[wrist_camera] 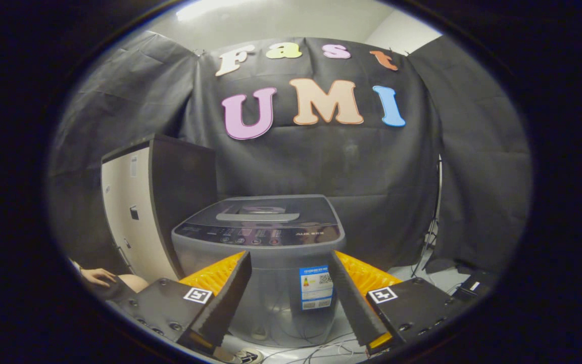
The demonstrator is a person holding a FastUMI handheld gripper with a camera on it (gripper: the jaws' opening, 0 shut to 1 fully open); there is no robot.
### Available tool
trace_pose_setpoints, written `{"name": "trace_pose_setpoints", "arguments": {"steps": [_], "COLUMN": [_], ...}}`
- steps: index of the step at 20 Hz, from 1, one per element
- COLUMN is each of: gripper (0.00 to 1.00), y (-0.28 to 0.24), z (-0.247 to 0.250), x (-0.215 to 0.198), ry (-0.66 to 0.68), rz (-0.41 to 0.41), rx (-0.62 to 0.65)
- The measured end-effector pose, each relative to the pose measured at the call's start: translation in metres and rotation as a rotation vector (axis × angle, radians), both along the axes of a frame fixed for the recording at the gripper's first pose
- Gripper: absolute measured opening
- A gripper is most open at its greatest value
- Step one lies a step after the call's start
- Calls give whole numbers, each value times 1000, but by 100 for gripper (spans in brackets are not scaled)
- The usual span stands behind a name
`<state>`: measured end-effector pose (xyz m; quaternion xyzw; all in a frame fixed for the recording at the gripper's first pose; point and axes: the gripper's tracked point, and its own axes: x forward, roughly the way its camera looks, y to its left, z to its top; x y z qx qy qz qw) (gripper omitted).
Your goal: Put the clothes into the washing machine and then close the washing machine lid.
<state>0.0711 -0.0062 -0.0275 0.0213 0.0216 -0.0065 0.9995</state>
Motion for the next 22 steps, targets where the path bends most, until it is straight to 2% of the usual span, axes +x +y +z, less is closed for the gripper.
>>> {"name": "trace_pose_setpoints", "arguments": {"steps": [22], "gripper": [96], "y": [4], "z": [-1], "x": [-27], "ry": [7], "rz": [27], "rx": [18]}}
